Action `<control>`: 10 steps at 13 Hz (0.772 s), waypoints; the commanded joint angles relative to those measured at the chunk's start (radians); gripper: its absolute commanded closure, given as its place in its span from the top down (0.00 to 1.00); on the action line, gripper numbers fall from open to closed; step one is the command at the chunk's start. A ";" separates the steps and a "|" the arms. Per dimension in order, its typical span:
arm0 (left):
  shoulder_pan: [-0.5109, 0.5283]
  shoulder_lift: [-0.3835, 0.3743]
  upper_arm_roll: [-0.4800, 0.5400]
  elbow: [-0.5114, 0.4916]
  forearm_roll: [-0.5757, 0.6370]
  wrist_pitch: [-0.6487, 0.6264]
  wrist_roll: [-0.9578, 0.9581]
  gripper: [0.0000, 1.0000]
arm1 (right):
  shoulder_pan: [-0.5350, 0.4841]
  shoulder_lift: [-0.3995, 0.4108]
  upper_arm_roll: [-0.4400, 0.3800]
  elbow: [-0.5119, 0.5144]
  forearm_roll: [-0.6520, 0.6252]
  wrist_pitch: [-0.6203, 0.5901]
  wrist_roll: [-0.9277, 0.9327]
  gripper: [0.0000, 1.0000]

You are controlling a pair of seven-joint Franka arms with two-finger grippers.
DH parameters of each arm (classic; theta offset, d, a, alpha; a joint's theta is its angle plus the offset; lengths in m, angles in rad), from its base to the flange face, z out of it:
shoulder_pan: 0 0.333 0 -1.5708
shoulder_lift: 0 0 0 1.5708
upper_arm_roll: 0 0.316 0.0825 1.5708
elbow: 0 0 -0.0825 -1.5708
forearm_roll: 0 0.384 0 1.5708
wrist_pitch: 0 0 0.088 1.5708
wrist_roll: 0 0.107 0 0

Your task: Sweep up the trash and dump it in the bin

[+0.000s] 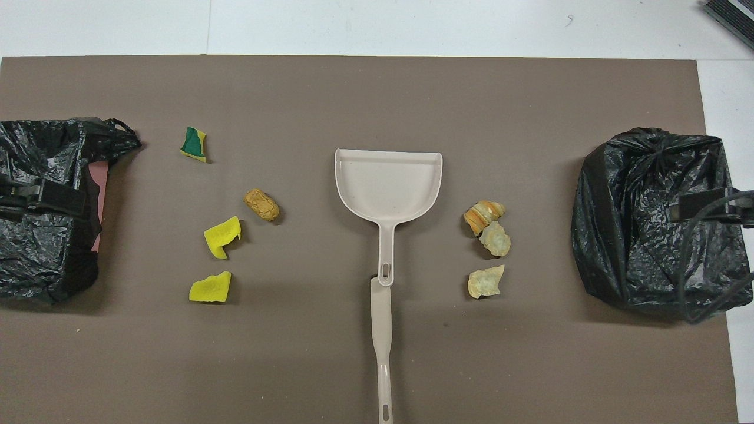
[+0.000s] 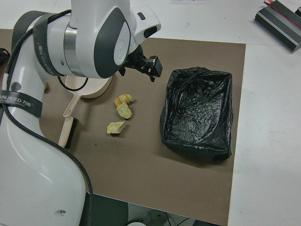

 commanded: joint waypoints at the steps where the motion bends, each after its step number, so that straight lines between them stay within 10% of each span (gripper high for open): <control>1: -0.007 0.028 0.004 0.044 0.000 -0.018 0.013 1.00 | -0.012 -0.013 0.001 -0.009 0.016 -0.014 -0.033 1.00; 10: -0.022 0.028 -0.002 0.032 0.041 -0.003 0.050 1.00 | -0.012 -0.013 0.001 -0.010 0.016 -0.014 -0.033 1.00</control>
